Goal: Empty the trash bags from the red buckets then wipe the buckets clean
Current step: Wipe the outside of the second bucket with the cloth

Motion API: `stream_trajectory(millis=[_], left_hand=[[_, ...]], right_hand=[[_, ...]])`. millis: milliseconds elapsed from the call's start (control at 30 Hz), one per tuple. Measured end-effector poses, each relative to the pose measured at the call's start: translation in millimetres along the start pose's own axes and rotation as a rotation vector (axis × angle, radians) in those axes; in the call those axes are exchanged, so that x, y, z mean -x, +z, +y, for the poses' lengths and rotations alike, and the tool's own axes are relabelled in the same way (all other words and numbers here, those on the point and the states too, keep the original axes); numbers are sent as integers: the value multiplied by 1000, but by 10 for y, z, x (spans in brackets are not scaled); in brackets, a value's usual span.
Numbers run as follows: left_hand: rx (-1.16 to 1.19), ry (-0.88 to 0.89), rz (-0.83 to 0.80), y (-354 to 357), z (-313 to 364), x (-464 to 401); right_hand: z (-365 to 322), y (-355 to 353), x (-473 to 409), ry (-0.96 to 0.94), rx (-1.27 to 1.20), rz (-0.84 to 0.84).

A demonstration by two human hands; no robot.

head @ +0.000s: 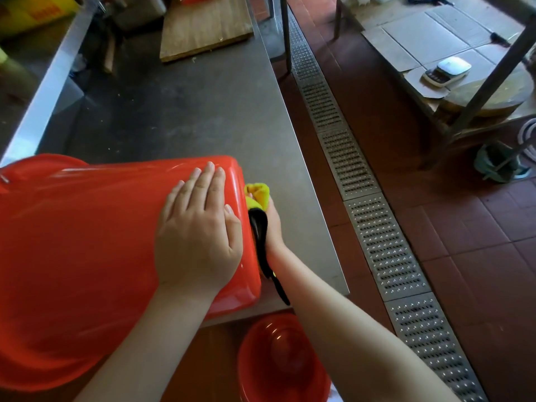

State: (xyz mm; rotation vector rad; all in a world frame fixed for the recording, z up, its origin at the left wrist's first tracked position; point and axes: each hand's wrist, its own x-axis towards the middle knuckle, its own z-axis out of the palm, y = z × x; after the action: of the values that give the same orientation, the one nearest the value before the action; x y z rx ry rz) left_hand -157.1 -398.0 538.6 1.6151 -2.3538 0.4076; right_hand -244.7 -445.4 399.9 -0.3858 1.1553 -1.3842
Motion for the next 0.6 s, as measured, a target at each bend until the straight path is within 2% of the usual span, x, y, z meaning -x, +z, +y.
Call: stream_trajectory(millis=[67, 267, 433, 600], left_hand=[[1, 7, 6, 5, -8, 21], [9, 24, 0, -3, -43, 12], [15, 27, 4, -15, -31, 67], [15, 26, 9, -13, -36, 31]], right_hand=[[141, -109, 206, 61, -23, 11], [254, -187, 619, -184, 35, -96], [205, -221, 688, -203, -32, -103], [-15, -253, 757, -210, 18, -164]])
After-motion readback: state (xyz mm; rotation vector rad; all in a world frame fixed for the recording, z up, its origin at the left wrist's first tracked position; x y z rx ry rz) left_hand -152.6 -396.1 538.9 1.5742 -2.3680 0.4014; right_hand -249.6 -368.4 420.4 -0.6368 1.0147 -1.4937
